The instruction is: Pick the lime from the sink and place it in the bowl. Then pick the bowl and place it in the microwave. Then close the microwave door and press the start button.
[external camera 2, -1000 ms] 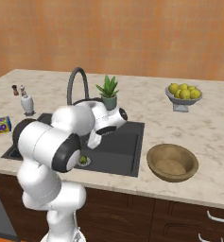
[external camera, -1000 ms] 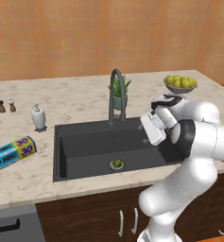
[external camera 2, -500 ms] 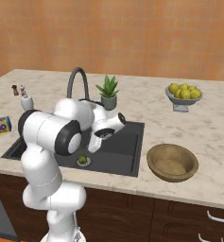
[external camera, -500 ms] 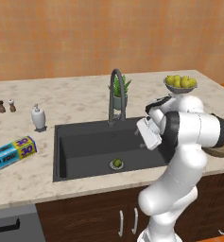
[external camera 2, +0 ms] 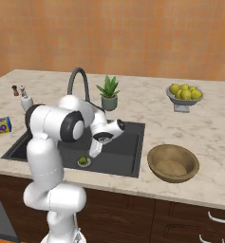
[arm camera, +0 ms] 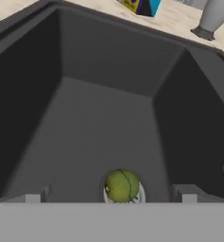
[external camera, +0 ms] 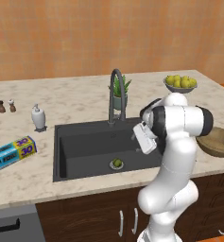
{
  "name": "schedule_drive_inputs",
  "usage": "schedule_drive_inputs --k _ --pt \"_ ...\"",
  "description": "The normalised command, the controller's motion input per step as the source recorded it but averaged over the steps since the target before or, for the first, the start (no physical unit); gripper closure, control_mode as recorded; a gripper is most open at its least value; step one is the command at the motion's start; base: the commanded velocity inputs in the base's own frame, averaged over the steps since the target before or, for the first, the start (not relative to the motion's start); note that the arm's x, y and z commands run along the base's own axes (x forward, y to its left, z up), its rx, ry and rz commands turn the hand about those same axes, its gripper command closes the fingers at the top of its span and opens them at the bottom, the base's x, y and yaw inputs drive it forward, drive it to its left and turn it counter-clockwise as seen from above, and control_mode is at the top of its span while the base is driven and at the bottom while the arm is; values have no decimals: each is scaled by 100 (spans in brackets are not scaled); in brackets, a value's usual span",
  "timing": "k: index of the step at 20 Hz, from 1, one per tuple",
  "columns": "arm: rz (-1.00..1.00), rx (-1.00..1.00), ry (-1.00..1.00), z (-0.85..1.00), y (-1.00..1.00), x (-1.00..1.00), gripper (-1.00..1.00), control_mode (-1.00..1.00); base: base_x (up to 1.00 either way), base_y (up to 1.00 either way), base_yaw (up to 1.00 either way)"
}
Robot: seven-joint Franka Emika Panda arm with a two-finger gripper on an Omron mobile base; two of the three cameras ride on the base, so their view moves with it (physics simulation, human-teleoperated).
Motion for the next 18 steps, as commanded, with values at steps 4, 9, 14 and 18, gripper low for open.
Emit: schedule_drive_inputs --k 4,9,14,18 --pt "0 0 0 -39 0 23 -100 -100 0 0 0" --pt "0 0 0 -42 0 36 -100 -100 0 0 0" --pt "0 0 0 -43 0 33 -100 -100 0 0 0" --pt "0 0 0 -40 0 22 -100 -100 0 0 0"
